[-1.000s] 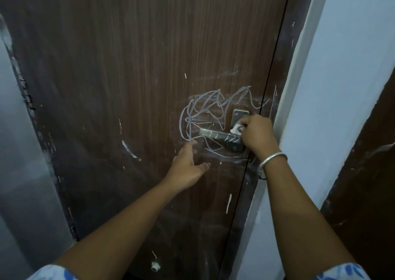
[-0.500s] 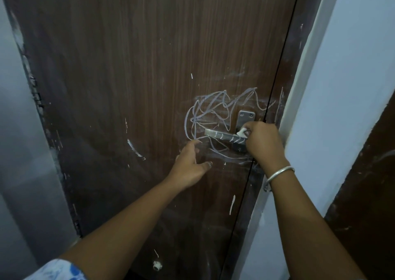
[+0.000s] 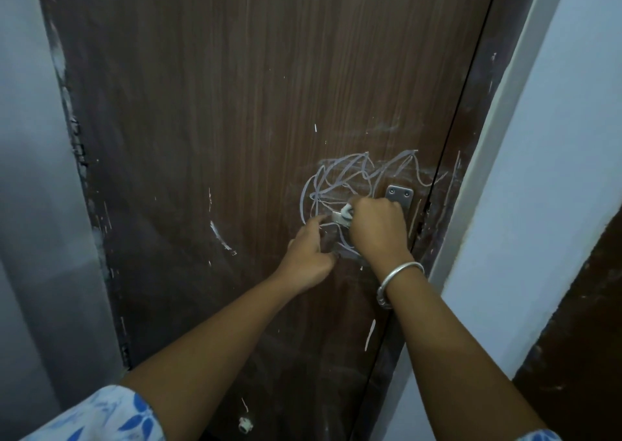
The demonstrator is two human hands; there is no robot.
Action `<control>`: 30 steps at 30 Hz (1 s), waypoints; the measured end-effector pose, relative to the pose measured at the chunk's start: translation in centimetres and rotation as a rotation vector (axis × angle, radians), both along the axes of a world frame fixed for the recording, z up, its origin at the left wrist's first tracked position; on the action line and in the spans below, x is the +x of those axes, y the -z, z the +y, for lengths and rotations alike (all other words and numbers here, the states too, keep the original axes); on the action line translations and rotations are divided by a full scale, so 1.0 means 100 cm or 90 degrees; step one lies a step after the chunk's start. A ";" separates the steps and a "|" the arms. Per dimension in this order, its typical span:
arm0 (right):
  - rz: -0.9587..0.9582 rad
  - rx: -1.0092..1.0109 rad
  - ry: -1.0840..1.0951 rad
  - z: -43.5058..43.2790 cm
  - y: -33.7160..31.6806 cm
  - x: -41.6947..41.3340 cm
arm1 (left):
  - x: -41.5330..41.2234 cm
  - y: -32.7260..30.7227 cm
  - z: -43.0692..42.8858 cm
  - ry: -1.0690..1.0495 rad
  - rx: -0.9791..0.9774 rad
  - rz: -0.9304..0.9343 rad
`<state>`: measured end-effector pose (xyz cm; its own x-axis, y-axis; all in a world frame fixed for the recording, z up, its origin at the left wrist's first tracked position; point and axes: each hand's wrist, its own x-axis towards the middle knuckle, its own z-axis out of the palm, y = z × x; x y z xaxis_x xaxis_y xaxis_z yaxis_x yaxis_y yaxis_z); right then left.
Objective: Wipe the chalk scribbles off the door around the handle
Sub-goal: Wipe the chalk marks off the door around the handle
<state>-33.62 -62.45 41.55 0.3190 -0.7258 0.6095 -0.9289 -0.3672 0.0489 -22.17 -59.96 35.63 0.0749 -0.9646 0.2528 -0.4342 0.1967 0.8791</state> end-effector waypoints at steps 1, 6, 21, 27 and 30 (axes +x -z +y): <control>0.015 0.000 -0.005 0.000 -0.001 0.005 | 0.001 0.000 -0.001 -0.003 0.001 0.003; 0.052 0.002 -0.031 0.001 -0.004 0.026 | 0.004 -0.002 -0.001 -0.020 -0.008 -0.009; -0.044 -0.001 0.027 0.001 0.007 0.013 | 0.040 0.007 0.001 -0.053 0.000 -0.017; 0.108 -0.050 0.014 -0.001 -0.002 0.041 | 0.040 0.002 0.003 -0.038 -0.009 0.006; 0.182 -0.085 0.044 0.004 0.002 0.051 | 0.045 0.001 0.004 -0.052 -0.008 -0.007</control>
<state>-28.54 -62.06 41.38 0.4433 -0.6712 0.5941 -0.8933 -0.2758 0.3549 -17.69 -59.54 35.53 0.1500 -0.9522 0.2662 -0.4584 0.1715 0.8720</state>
